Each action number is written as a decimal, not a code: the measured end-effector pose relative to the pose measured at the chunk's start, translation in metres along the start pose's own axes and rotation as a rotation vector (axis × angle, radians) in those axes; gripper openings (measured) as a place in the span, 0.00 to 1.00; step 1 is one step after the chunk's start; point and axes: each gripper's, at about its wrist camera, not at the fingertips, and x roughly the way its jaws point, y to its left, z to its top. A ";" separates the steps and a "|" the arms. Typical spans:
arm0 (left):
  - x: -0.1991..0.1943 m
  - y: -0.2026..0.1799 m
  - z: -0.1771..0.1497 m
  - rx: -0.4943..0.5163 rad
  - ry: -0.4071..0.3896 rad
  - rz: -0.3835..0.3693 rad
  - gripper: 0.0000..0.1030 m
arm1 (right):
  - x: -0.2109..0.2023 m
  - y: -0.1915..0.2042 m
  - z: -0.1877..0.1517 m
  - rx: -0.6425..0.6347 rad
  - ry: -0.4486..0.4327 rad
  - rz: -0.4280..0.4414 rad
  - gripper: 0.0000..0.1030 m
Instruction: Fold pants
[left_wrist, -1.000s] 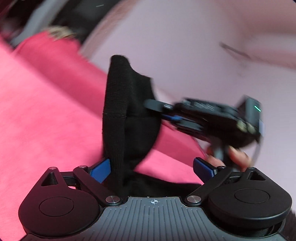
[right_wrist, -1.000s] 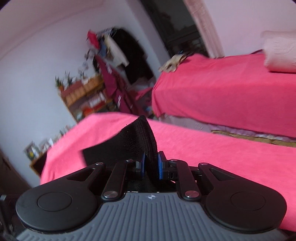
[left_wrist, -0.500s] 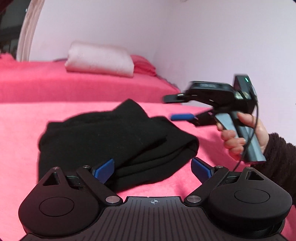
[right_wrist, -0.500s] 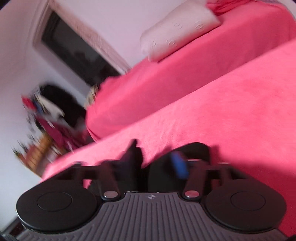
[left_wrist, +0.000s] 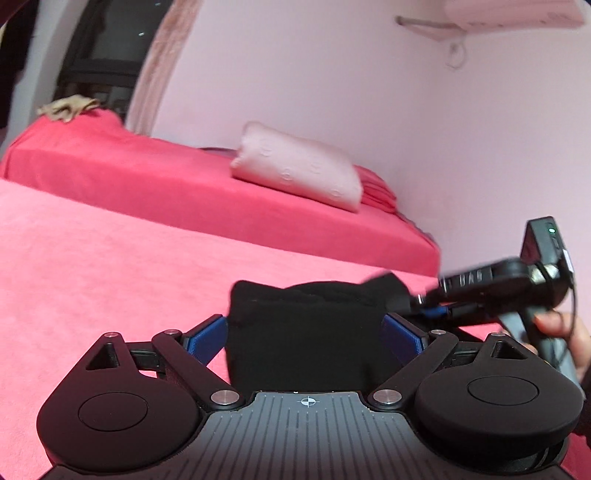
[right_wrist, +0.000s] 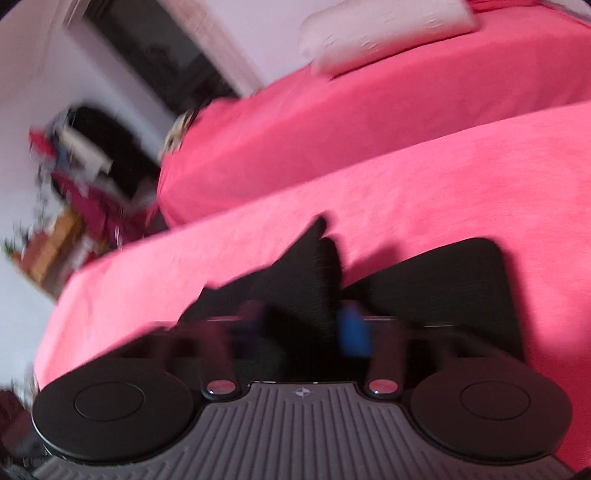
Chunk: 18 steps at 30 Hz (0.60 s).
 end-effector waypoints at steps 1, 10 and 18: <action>-0.004 0.003 0.001 -0.015 -0.001 0.001 1.00 | 0.002 0.010 -0.002 -0.032 0.008 -0.032 0.15; -0.011 0.011 0.000 -0.044 -0.002 -0.001 1.00 | -0.092 0.027 -0.001 -0.134 -0.291 0.020 0.11; 0.001 0.006 0.000 -0.013 0.036 0.029 1.00 | -0.086 -0.014 -0.028 -0.072 -0.194 -0.239 0.06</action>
